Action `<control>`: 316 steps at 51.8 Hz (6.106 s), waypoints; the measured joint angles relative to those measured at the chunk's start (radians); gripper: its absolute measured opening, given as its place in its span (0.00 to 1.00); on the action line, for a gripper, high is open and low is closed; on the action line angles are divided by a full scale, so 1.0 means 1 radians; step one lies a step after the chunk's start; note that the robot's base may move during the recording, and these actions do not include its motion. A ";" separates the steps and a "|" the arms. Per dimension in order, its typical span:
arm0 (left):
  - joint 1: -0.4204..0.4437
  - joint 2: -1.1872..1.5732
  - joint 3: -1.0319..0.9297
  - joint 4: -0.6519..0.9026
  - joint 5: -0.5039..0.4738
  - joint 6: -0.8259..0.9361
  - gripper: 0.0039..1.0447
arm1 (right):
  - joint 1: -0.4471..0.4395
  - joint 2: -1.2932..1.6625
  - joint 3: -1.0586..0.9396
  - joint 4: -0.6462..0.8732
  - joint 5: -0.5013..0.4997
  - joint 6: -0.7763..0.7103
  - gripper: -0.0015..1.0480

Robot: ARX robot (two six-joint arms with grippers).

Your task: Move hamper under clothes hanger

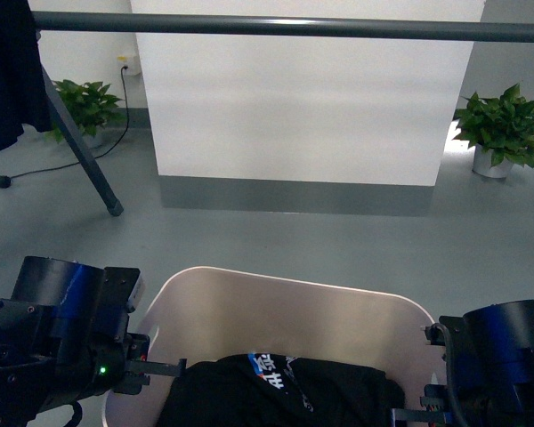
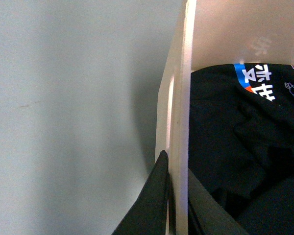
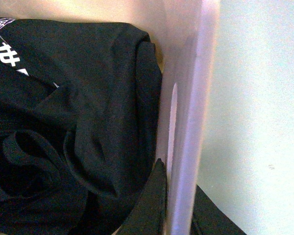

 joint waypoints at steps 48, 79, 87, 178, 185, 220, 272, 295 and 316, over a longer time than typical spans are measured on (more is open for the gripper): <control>-0.009 0.014 0.182 -0.301 -0.105 -0.129 0.03 | 0.009 0.094 0.227 -0.123 -0.050 0.026 0.05; -0.023 0.074 0.255 -0.353 -0.114 -0.176 0.35 | -0.002 0.161 0.306 -0.164 0.047 -0.019 0.29; -0.021 0.071 0.255 -0.351 -0.128 -0.177 0.52 | -0.011 0.154 0.299 -0.143 0.063 -0.019 0.46; -0.036 -1.462 -0.259 -0.418 -0.091 -0.008 0.60 | 0.209 -1.552 -0.242 -0.124 0.381 -0.234 0.86; -0.003 -1.510 -0.381 -0.371 -0.084 -0.007 0.43 | 0.156 -1.612 -0.304 -0.293 0.214 -0.203 0.69; 0.130 -1.784 -0.768 -0.277 0.056 0.002 0.03 | -0.071 -1.894 -0.692 -0.221 -0.042 -0.183 0.02; 0.130 -2.134 -0.917 -0.450 0.058 0.005 0.03 | -0.132 -2.197 -0.857 -0.345 -0.070 -0.183 0.02; 0.130 -2.361 -0.917 -0.684 0.058 0.005 0.03 | -0.132 -2.378 -0.856 -0.533 -0.070 -0.183 0.02; 0.130 -2.367 -0.917 -0.689 0.058 0.005 0.19 | -0.132 -2.379 -0.856 -0.533 -0.069 -0.183 0.10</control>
